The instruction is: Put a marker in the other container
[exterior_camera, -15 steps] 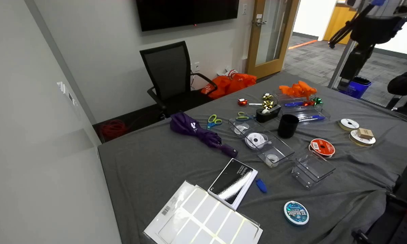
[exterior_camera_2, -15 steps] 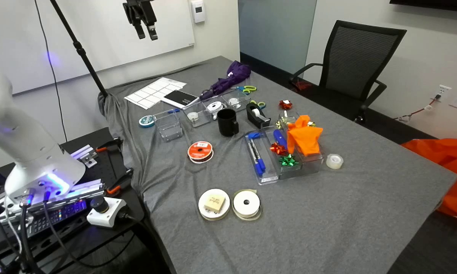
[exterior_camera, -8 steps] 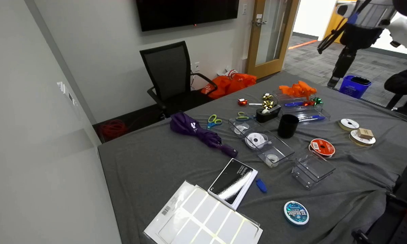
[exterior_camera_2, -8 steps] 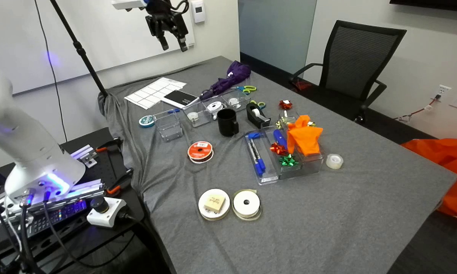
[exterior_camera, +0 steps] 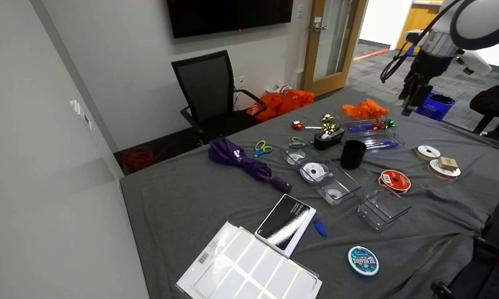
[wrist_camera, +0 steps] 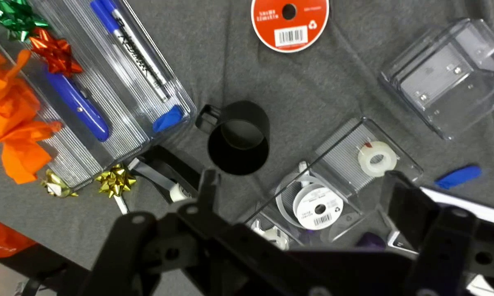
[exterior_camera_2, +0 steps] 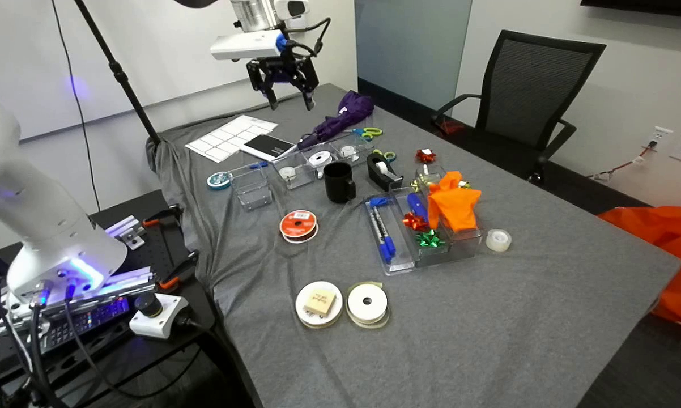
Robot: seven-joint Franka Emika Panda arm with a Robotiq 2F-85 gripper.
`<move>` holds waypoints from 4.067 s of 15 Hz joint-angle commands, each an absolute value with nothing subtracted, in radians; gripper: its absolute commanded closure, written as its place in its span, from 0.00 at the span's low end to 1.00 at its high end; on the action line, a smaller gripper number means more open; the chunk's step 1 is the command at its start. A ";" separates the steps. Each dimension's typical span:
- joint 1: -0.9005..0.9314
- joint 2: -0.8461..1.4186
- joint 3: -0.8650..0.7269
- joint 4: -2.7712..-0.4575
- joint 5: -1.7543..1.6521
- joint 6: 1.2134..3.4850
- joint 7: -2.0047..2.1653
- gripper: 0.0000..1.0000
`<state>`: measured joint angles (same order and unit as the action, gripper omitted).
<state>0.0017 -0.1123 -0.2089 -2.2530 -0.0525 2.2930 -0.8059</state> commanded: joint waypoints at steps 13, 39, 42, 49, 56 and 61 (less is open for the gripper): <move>-0.108 0.088 -0.212 -2.169 0.028 2.402 -1.147 0.00; -0.349 0.585 -0.134 -1.736 -0.007 2.410 -1.673 0.00; -0.354 0.627 -0.132 -1.721 -0.014 2.446 -1.674 0.00; -0.357 0.695 -0.125 -1.673 -0.013 2.430 -1.641 0.49; -0.359 0.777 -0.130 -1.584 -0.024 2.434 -1.587 0.97; -0.360 0.840 -0.134 -1.526 -0.057 2.446 -1.541 1.00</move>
